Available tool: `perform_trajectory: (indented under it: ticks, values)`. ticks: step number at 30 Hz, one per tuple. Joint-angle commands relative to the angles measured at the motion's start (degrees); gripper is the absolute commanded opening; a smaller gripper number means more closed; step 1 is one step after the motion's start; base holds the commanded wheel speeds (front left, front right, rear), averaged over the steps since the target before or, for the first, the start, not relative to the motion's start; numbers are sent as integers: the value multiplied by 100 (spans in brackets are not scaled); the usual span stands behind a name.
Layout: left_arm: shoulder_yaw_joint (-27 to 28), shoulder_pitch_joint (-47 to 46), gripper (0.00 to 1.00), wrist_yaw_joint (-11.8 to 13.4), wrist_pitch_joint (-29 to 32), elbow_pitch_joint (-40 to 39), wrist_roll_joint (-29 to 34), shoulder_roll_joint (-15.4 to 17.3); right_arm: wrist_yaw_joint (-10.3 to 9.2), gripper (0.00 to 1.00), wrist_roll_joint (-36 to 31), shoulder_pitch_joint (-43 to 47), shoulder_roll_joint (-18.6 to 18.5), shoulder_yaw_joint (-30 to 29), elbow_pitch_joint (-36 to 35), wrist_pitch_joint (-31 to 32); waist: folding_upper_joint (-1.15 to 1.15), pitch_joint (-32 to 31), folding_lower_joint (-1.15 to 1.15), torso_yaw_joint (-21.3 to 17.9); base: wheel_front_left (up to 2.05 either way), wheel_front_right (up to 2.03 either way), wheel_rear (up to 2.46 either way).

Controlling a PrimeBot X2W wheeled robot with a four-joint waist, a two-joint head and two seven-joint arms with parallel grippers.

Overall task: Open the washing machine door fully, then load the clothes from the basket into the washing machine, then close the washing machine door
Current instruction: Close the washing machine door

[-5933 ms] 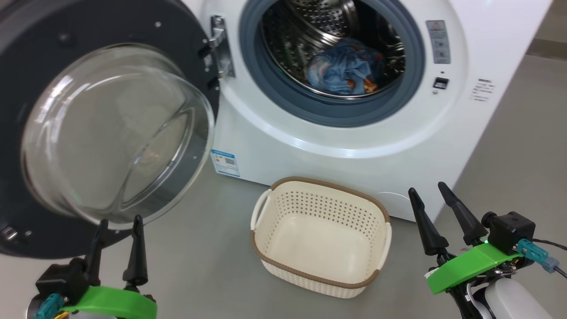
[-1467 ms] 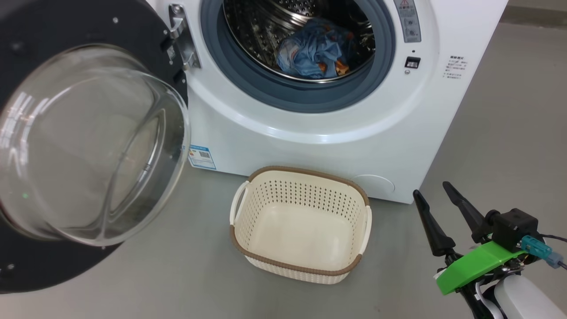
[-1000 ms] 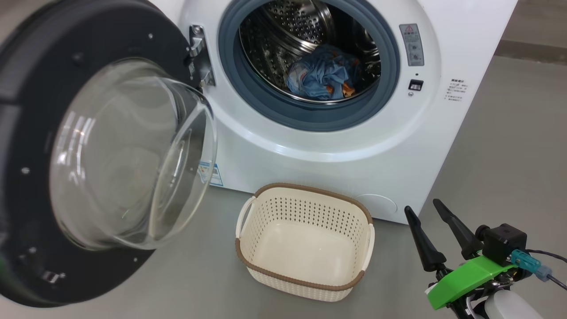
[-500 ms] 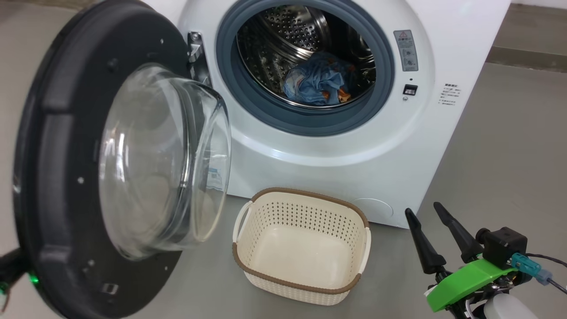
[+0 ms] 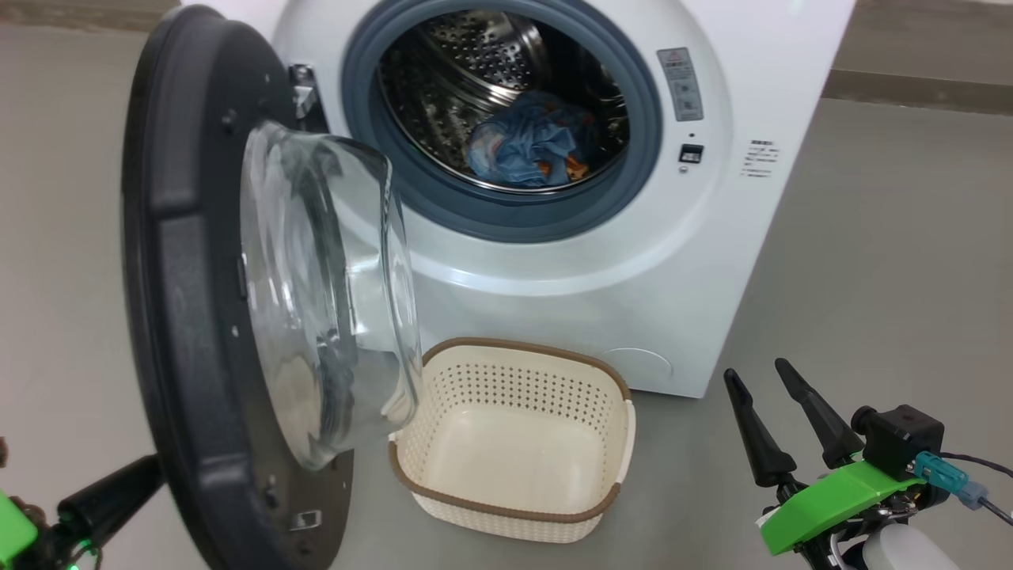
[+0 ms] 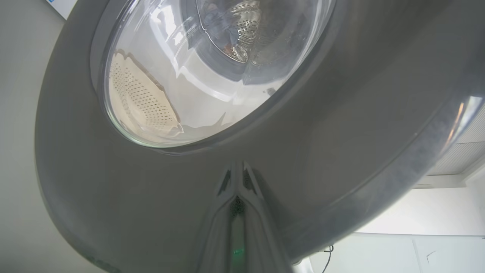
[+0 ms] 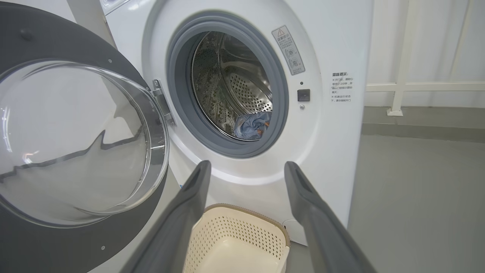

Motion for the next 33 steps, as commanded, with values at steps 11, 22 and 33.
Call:
perform_trajectory:
  ticks: [11,22,33]
  values:
    - [-20,-115,0,78,44,-616,-179,-256,25,100,-35,-62,-21,11,-165,-47,0,24,0,-701,0,0,0]
    - [-211,-199,0,39,-111,-684,-69,-505,25,100,-49,-88,7,-34,-182,-47,0,68,0,-1476,0,0,0]
    - [-221,-518,0,-244,-632,-381,147,-814,25,100,-60,-170,-26,-13,-196,-47,0,193,0,-2104,0,0,0]
